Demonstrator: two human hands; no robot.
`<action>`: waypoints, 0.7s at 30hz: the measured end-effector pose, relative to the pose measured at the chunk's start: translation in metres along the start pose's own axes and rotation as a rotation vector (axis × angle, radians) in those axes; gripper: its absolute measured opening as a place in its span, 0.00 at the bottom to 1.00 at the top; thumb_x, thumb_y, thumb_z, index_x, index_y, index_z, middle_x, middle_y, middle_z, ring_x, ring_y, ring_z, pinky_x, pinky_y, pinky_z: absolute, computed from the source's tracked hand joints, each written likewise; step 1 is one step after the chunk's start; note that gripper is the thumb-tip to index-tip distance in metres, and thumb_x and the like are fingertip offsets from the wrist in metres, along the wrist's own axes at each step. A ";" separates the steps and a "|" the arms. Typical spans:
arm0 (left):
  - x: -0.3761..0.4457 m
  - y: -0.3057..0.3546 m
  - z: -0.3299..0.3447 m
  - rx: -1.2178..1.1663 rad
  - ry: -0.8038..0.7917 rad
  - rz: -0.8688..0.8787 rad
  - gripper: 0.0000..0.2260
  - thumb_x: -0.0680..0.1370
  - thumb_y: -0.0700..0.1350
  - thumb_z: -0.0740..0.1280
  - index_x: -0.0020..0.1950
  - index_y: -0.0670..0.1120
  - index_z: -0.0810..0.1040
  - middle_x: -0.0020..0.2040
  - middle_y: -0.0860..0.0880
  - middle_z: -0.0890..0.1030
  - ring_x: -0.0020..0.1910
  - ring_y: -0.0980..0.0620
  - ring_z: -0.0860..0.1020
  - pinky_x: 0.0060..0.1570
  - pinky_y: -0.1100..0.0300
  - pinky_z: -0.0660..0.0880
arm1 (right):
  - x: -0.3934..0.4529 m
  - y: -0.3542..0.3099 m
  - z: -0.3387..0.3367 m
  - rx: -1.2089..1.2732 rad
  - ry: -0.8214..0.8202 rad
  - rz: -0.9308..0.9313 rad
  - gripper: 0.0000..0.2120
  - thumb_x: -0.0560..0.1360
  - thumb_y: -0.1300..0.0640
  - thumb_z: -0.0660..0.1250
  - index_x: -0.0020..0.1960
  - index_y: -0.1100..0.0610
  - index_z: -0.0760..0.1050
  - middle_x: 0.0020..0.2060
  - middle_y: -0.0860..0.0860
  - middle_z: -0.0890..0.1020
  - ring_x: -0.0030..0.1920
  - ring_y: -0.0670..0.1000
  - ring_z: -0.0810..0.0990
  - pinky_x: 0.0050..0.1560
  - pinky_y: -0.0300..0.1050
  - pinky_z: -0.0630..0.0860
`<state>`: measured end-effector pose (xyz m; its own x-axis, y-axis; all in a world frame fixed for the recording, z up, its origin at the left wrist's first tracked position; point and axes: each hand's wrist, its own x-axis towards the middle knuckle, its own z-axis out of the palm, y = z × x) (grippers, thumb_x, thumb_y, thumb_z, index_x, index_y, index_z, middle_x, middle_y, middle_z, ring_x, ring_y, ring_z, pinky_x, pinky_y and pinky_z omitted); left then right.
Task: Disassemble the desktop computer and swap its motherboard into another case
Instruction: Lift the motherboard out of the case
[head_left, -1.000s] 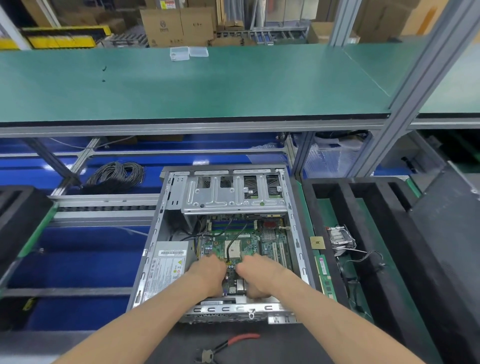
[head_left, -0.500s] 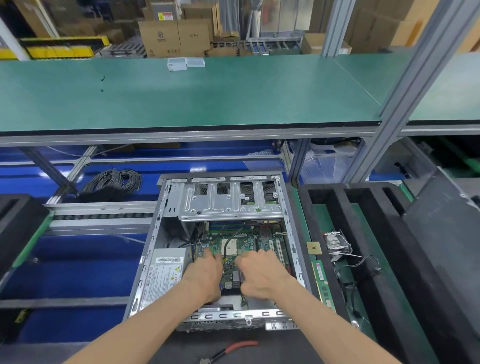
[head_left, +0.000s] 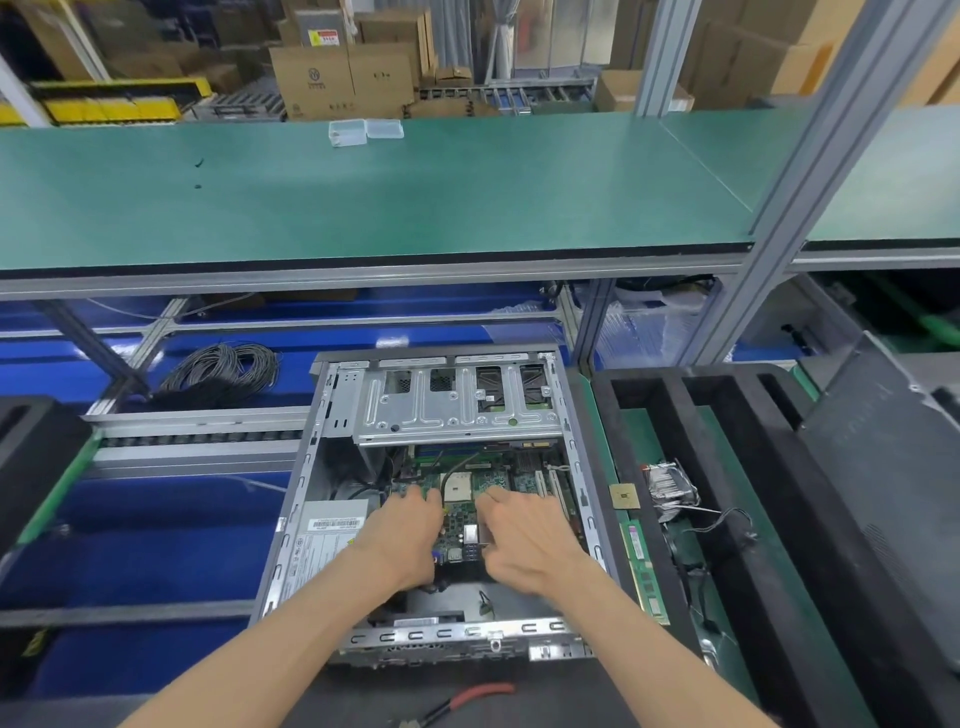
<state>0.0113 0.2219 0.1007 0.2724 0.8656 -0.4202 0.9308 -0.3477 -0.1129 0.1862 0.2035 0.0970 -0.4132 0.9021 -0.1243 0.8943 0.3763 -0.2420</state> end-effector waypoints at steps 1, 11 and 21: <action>-0.001 -0.002 -0.002 0.009 0.027 0.003 0.22 0.73 0.43 0.71 0.63 0.42 0.68 0.60 0.42 0.74 0.59 0.42 0.75 0.52 0.53 0.75 | 0.000 0.000 0.000 0.004 0.003 -0.005 0.09 0.65 0.57 0.60 0.45 0.53 0.66 0.39 0.47 0.69 0.35 0.52 0.73 0.37 0.47 0.74; -0.001 -0.040 -0.015 -0.022 0.203 0.102 0.19 0.64 0.59 0.67 0.51 0.53 0.70 0.45 0.55 0.74 0.43 0.47 0.77 0.36 0.55 0.69 | 0.005 -0.002 0.011 -0.128 0.082 -0.095 0.29 0.69 0.44 0.70 0.65 0.53 0.64 0.58 0.50 0.73 0.59 0.54 0.71 0.60 0.54 0.71; -0.002 -0.049 0.002 -0.156 0.284 0.148 0.22 0.63 0.59 0.61 0.55 0.56 0.64 0.52 0.57 0.65 0.46 0.54 0.67 0.29 0.58 0.64 | 0.011 -0.007 0.006 -0.074 0.013 0.001 0.25 0.72 0.70 0.62 0.67 0.58 0.64 0.57 0.56 0.76 0.53 0.59 0.79 0.67 0.60 0.68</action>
<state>-0.0358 0.2367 0.1053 0.4434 0.8834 -0.1518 0.8963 -0.4363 0.0790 0.1748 0.2092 0.0911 -0.4105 0.9050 -0.1114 0.9052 0.3897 -0.1696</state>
